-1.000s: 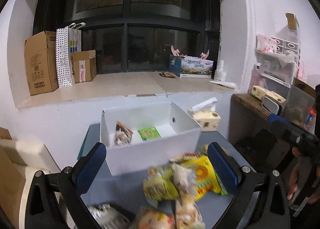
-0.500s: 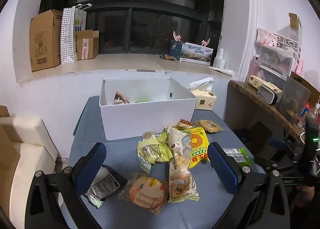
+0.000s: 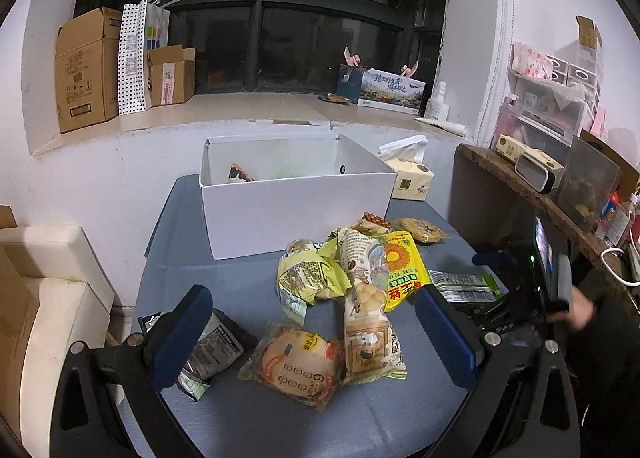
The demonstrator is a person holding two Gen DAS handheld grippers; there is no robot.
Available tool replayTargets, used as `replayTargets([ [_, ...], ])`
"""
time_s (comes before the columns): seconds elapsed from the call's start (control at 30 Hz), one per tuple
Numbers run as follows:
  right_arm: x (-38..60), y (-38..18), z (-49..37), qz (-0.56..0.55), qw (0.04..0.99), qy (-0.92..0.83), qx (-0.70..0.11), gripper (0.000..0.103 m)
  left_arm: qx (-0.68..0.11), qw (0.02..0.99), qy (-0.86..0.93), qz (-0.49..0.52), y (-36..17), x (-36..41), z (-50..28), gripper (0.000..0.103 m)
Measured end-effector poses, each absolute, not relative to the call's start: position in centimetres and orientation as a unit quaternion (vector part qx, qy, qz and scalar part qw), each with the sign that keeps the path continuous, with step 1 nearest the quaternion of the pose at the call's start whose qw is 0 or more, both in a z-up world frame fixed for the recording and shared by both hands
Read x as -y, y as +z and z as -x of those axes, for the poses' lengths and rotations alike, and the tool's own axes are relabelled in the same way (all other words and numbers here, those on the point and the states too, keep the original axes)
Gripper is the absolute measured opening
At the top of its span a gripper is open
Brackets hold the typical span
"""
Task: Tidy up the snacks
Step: 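Withdraw both tools from the box back toward the snack pile, then grasp the green seaweed strip packet with the right gripper while the left grasps the grey chip bag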
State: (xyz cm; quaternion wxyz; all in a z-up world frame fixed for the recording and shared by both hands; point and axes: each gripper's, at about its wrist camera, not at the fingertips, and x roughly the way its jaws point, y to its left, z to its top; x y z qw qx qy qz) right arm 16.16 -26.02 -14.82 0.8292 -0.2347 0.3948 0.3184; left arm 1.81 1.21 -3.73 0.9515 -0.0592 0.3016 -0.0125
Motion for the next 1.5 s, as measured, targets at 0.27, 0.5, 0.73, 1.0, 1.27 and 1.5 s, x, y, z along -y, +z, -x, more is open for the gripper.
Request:
replayTargets([
  [0.27,27.4,-17.3,-20.1,0.248,0.744,0.420,-0.456,0.102,-0.304,0.951,-0.008,0.055,-4.0,-1.5,-1.9,0.103],
  [0.5,28.5,-16.5,-18.8,0.232,0.762,0.428,-0.427,0.070,-0.310,0.948,0.009,0.068,-4.6,-2.8,-1.9,0.103],
  [0.73,29.9,-14.7,-15.7,0.167,0.825,0.376,-0.388,0.068,-0.314,0.948,0.016,0.041,-5.4,-4.9,-1.4,0.103],
  [1.0,30.0,-10.2,-9.0,0.096,0.868,0.328,-0.359,0.068,-0.363,0.923,0.079,0.104,-9.4,-9.6,-2.6,0.103],
  [1.27,28.6,-8.0,-7.6,0.052,0.869,0.354,-0.341,0.069,-0.391,0.908,0.103,0.112,-13.2,-10.2,-4.6,0.103],
  [1.5,27.3,-7.9,-7.3,0.055,0.862,0.374,-0.338,0.069,-0.436,0.882,0.145,0.104,-16.9,-10.6,-8.9,0.095],
])
